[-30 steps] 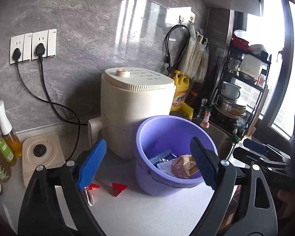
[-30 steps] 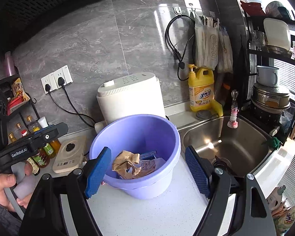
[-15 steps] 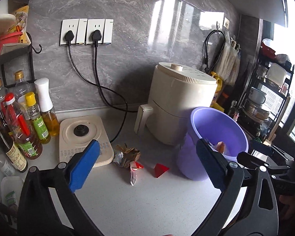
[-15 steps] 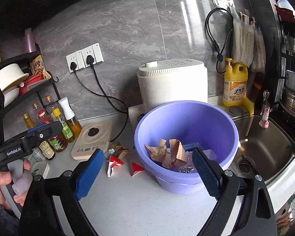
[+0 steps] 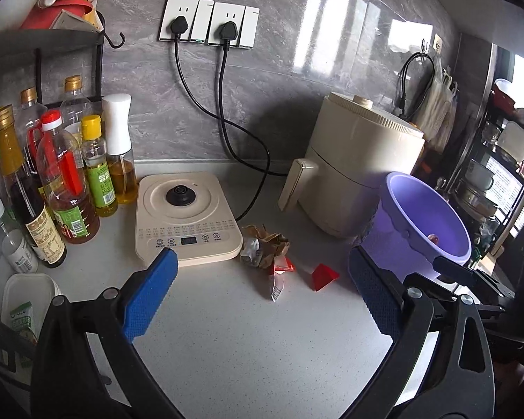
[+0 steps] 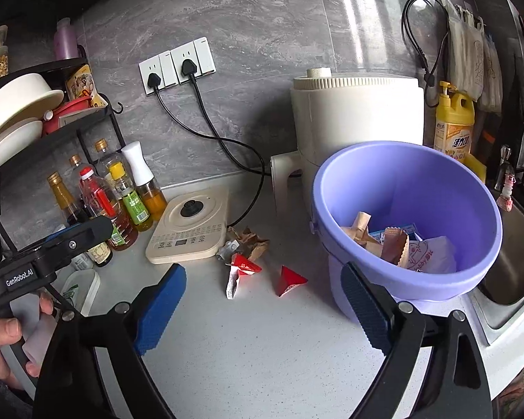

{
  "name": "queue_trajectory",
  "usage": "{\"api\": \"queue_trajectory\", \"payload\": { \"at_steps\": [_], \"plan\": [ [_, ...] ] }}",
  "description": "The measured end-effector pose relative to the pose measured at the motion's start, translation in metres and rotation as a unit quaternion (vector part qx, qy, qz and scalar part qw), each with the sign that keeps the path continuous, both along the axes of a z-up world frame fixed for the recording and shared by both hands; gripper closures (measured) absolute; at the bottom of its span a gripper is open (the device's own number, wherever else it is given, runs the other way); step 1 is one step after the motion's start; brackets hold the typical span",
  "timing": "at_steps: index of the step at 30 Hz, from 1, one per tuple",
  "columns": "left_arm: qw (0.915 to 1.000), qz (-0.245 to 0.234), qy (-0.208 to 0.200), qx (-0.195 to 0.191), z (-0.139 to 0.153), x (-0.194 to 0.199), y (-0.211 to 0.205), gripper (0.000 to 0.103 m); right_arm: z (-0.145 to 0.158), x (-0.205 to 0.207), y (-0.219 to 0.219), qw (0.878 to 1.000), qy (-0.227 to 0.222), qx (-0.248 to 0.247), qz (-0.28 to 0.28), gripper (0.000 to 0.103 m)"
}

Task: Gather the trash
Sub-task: 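Move both tools back toward the red paper cones on the counter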

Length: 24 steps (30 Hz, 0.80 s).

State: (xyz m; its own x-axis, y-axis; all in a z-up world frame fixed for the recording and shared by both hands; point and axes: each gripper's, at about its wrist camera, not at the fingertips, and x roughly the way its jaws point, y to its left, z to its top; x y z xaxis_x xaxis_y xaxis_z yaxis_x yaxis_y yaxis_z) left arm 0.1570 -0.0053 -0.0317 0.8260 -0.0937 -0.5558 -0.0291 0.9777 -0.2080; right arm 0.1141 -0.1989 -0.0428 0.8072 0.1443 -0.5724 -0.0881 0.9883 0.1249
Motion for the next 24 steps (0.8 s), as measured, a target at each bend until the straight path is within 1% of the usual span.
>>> {"api": "queue_trajectory", "payload": {
  "at_steps": [5,8,10,12,13,15,17,20,22,24],
  "plan": [
    [0.9998,0.008,0.016,-0.011,-0.021,0.004,0.005,0.007,-0.022,0.008,0.008,1.000,0.012,-0.006,0.000,0.021],
    [0.9994,0.009,0.030,-0.018,-0.037,0.008,0.006,0.009,-0.033,0.012,0.013,1.000,0.014,-0.012,-0.006,0.023],
    [0.9988,0.012,0.041,-0.023,-0.048,0.010,0.008,0.012,-0.041,0.015,0.014,1.000,0.017,-0.014,-0.014,0.026],
    [0.9980,0.012,0.052,-0.034,-0.060,0.013,0.010,0.019,-0.049,0.019,0.014,1.000,0.025,-0.010,-0.017,0.031],
    [0.9975,0.009,0.056,-0.041,-0.066,0.014,0.011,0.022,-0.054,0.021,0.015,0.999,0.029,-0.009,-0.016,0.032],
    [0.9964,0.014,0.070,-0.046,-0.079,0.020,0.014,0.031,-0.062,0.026,0.019,0.999,0.037,-0.012,-0.015,0.032],
    [0.9948,0.017,0.082,-0.059,-0.091,0.027,0.019,0.035,-0.071,0.031,0.023,0.999,0.047,-0.018,-0.008,0.033],
    [0.9932,0.016,0.092,-0.070,-0.100,0.039,0.025,0.038,-0.081,0.041,0.029,0.998,0.057,-0.030,0.000,0.035],
    [0.9930,0.004,0.093,-0.073,-0.103,0.050,0.023,0.039,-0.086,0.052,0.030,0.997,0.067,-0.034,-0.005,0.037],
    [0.9932,-0.017,0.096,-0.064,-0.104,0.062,0.017,0.045,-0.089,0.062,0.031,0.996,0.076,-0.034,-0.011,0.038]
  ]
}}
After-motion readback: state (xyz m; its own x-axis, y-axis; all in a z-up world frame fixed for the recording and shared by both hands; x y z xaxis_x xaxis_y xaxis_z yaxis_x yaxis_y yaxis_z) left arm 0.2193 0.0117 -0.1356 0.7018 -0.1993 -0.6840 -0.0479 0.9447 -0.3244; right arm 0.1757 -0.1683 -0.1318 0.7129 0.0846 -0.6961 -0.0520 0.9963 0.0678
